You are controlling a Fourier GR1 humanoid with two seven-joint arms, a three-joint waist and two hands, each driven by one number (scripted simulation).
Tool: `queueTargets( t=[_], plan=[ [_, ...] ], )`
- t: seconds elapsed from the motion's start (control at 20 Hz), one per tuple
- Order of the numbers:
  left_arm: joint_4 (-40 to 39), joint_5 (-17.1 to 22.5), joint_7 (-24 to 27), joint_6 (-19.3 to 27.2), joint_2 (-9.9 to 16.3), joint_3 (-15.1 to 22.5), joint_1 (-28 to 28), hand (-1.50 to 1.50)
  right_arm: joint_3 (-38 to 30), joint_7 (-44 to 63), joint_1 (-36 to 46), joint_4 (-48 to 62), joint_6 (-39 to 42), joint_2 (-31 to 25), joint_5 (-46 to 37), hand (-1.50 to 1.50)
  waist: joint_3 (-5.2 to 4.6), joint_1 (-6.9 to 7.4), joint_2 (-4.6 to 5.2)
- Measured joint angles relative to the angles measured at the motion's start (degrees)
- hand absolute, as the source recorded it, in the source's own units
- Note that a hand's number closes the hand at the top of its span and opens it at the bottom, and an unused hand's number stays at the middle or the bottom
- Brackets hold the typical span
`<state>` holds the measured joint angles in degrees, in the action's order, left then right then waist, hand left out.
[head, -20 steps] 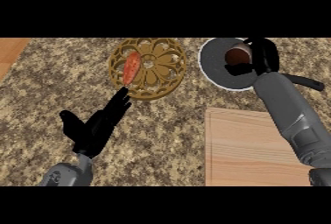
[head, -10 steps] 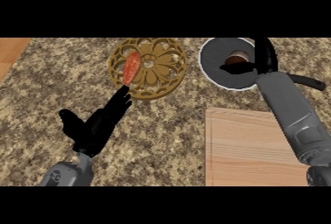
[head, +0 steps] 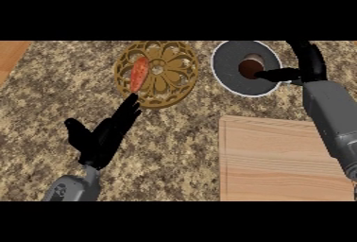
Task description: Pick the cupcake from the cutting board and place it in the pan
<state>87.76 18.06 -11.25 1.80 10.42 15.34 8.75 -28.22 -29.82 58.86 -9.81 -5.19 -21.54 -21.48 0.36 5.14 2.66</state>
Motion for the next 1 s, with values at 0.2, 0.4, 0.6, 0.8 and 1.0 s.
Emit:
queueTargets(
  t=[0.2, 0.4, 0.6, 0.8, 1.0],
  plan=[
    [-0.13, -0.09, 0.20, -0.02, -0.08, -0.23, -0.27, 0.00, -0.60, -2.70, -1.82, 1.12, 9.11, -3.78, 0.87, -1.50, 0.00, -0.28, -0.16],
    [-0.11, 0.17, -0.53, 0.39, -0.20, -0.96, 0.21, 0.00, -0.45, -5.94, -3.87, 1.77, 16.81, -6.44, 0.96, -1.50, 0.00, -0.58, -0.35],
    [0.38, 0.30, -0.17, -0.27, 0.41, -1.38, -1.09, 0.00, -0.45, -8.88, -5.96, 1.95, 22.58, -9.05, 1.08, -1.50, -0.01, -0.74, -0.60],
    [-0.01, 0.19, 0.10, -0.54, 0.21, -1.49, -1.40, 0.00, 0.02, -10.80, -7.29, 2.01, 26.23, -10.81, 0.66, -1.50, -0.02, -0.96, -0.71],
    [-0.44, 0.07, 0.48, -0.88, 0.14, -1.82, -1.26, 0.00, 0.57, -12.09, -9.00, 1.82, 27.35, -11.53, 0.18, -1.50, -0.02, -1.17, -0.78]
  ],
)
